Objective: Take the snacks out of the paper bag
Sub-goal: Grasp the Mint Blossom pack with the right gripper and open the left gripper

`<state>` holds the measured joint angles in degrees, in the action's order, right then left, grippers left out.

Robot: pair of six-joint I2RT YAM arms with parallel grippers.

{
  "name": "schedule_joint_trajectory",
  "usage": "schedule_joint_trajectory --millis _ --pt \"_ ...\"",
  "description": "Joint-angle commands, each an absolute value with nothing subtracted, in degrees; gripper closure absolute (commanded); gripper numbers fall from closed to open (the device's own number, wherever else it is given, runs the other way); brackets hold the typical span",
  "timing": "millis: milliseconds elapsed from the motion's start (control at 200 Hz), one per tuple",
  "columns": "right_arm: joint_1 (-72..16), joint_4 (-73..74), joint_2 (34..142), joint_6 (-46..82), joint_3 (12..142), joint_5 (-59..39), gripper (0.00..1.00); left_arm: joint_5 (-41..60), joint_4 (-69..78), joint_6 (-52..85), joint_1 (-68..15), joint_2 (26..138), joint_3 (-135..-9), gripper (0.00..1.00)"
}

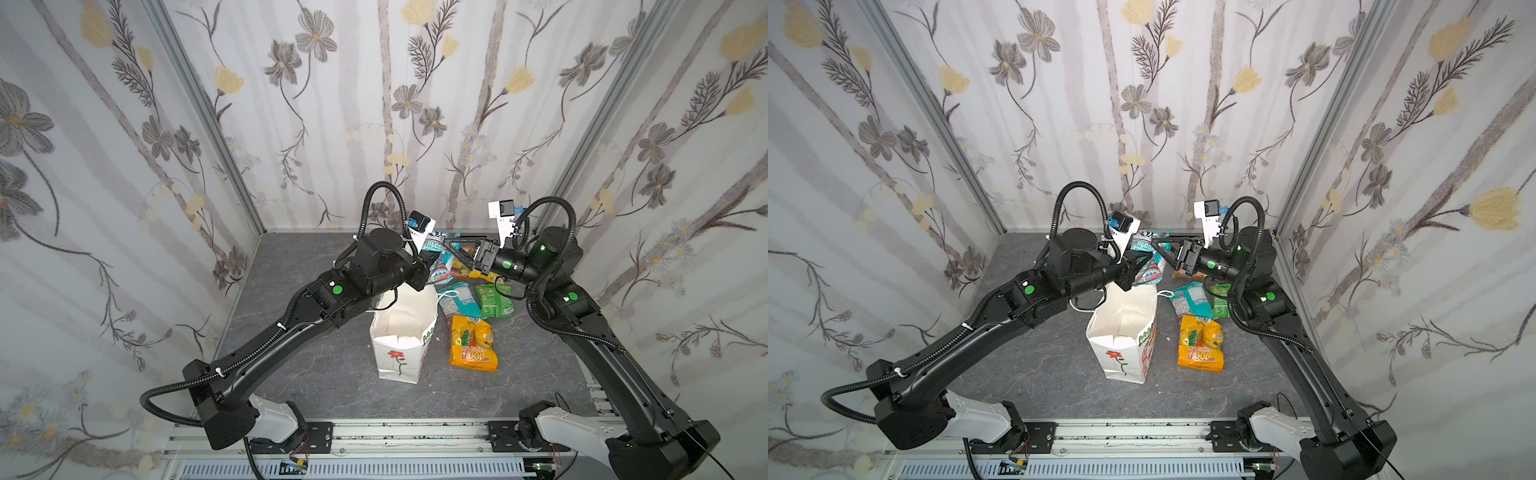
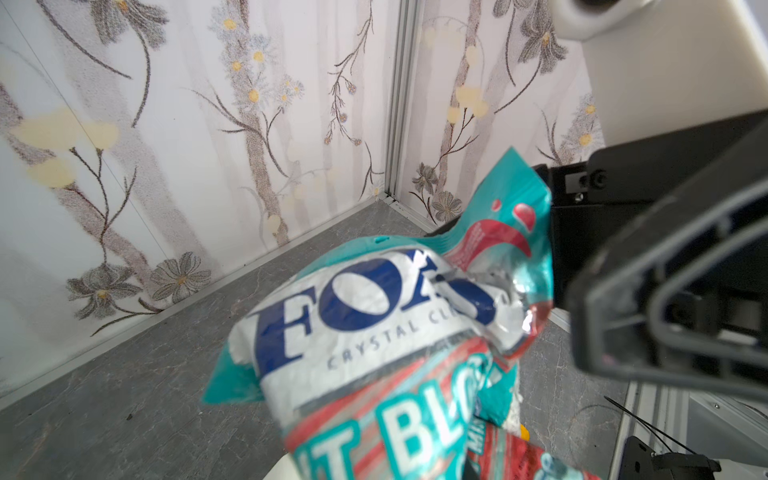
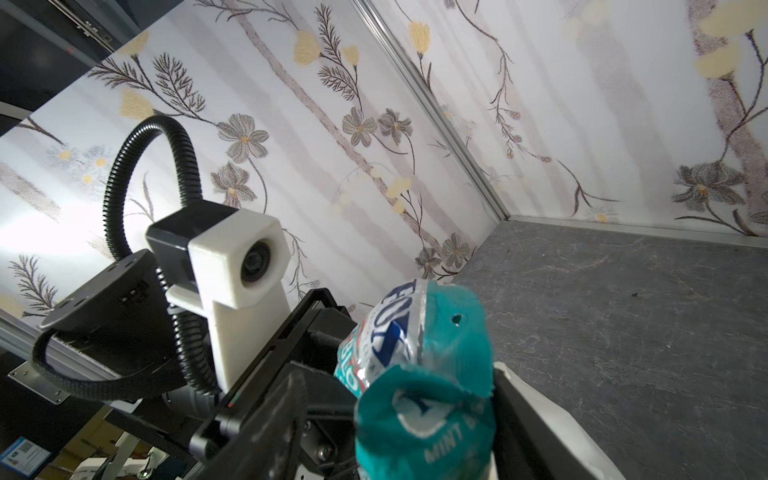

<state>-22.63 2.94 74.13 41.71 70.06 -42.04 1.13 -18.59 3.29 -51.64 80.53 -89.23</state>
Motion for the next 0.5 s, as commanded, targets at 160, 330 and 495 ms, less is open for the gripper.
schedule_joint_trajectory --millis 160,330,495 --pt "-23.6 8.6 74.4 44.6 69.9 -41.6 0.94 1.0 -16.6 3.1 -51.6 80.1 -89.5 1.00" --pt "-23.5 7.1 74.3 44.6 72.7 -39.6 1.00 0.8 -16.5 2.4 -51.7 78.8 -89.3 0.75" --pt "-21.8 6.4 74.2 45.3 77.1 -38.0 1.00 0.7 -16.4 1.7 -51.6 76.0 -88.4 0.50"
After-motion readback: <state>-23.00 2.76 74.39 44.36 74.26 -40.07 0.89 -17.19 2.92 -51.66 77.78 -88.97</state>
